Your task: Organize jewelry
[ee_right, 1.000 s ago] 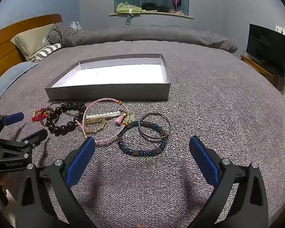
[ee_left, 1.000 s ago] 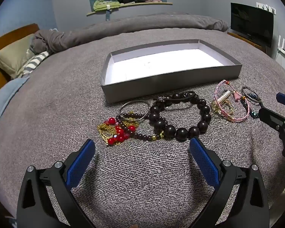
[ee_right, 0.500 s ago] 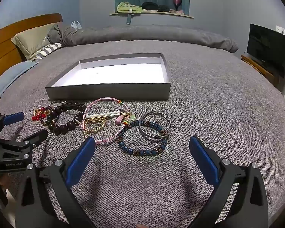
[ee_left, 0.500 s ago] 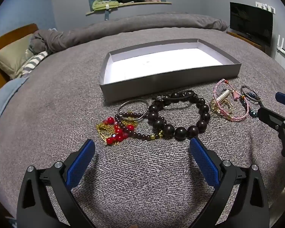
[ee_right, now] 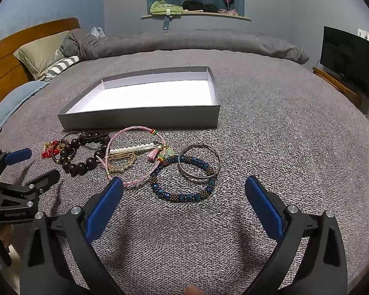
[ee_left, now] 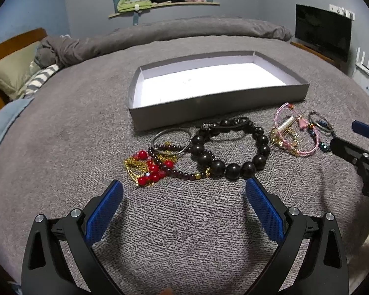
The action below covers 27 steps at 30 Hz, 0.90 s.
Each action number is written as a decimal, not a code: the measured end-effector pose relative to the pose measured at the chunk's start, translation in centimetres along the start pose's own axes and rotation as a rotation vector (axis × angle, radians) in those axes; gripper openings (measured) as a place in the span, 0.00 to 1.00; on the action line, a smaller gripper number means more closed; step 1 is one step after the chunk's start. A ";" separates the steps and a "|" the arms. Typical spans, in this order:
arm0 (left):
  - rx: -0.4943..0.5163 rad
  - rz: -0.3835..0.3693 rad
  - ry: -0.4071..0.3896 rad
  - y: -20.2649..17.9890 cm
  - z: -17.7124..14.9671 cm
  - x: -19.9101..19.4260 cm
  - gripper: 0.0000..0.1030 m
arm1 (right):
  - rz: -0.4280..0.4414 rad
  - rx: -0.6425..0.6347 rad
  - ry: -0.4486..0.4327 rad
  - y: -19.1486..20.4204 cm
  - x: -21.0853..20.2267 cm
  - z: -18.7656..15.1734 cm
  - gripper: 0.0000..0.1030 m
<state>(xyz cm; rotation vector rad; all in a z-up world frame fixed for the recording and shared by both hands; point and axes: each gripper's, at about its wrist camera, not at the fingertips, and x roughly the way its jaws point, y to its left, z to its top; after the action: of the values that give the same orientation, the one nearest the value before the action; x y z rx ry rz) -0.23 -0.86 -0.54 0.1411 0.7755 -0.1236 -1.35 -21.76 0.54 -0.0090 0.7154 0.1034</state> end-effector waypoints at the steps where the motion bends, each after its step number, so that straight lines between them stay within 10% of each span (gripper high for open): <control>1: 0.004 -0.002 -0.004 0.0 0.1 -0.1 0.98 | -0.001 0.001 0.000 -0.1 0.0 0.1 0.95; 27: 0.041 -0.073 0.001 -0.3 0.1 0.0 0.98 | -0.008 0.031 0.070 -2.8 4.0 1.3 0.62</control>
<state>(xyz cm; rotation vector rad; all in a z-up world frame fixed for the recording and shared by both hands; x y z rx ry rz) -0.20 -1.19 -0.51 0.1514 0.7798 -0.2084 2.83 -24.09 -1.16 0.0138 0.7868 0.0845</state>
